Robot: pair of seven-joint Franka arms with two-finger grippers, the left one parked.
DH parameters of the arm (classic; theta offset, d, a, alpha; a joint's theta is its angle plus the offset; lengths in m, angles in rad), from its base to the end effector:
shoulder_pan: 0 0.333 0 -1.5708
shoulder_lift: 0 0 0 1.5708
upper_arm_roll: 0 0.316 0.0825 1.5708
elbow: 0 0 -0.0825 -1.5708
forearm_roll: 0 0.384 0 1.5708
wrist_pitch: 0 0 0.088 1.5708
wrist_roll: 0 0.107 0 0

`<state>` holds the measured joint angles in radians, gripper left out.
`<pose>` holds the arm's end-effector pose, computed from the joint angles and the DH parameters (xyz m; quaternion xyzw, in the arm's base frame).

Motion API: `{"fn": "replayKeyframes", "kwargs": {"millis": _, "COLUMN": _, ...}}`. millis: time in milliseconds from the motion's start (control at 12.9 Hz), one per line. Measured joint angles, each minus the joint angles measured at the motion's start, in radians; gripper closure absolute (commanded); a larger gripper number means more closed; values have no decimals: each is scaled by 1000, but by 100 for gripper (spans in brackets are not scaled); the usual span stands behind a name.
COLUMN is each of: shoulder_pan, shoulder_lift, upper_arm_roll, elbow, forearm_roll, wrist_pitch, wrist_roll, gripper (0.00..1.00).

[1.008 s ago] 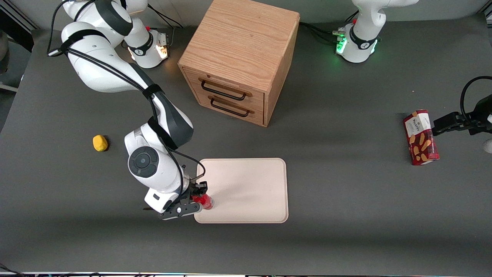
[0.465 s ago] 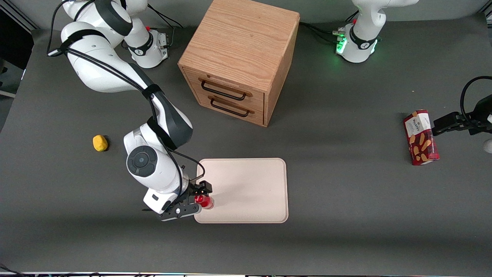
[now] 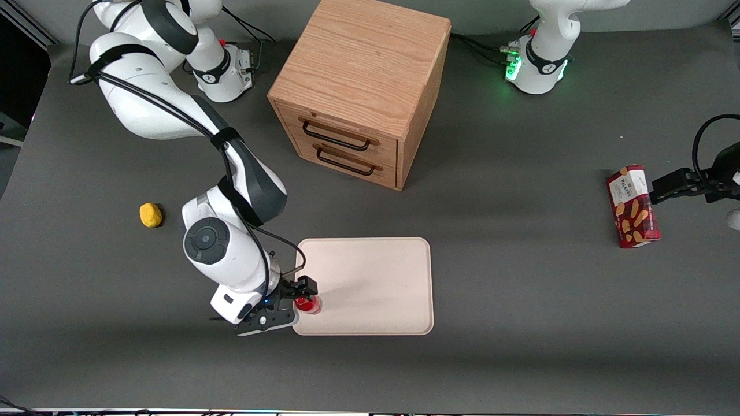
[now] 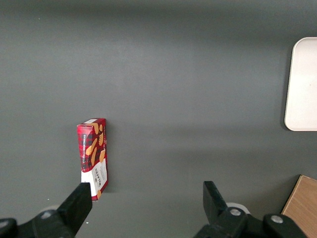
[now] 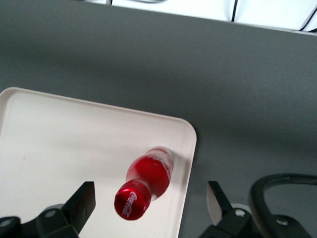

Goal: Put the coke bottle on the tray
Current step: 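Open the right gripper to release the bottle on the tray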

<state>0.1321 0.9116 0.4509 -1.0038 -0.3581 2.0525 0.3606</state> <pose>0.7343 0.2988 0.3512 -0.9914 -0.0797 -0.0918 0.0476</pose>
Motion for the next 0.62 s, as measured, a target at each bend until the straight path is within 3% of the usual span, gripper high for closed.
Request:
{"fn": "replayKeyframes", "kwargs": {"millis": 233, "shoulder_pan": -33, "shoulder_lift": -70, "upper_arm_roll": -4, "elbow": 2, "forearm_roll": 41, "wrist_pitch": -70, "wrist_roll": 10, "gripper": 0}}
{"fn": "replayKeyframes", "kwargs": {"millis": 620, "shoulder_pan": -59, "shoulder_lift": -267, "upper_arm_roll": -225, "elbow": -52, "forearm_roll": 332, "wrist_pitch": -248, "wrist_roll": -34, "gripper": 0}}
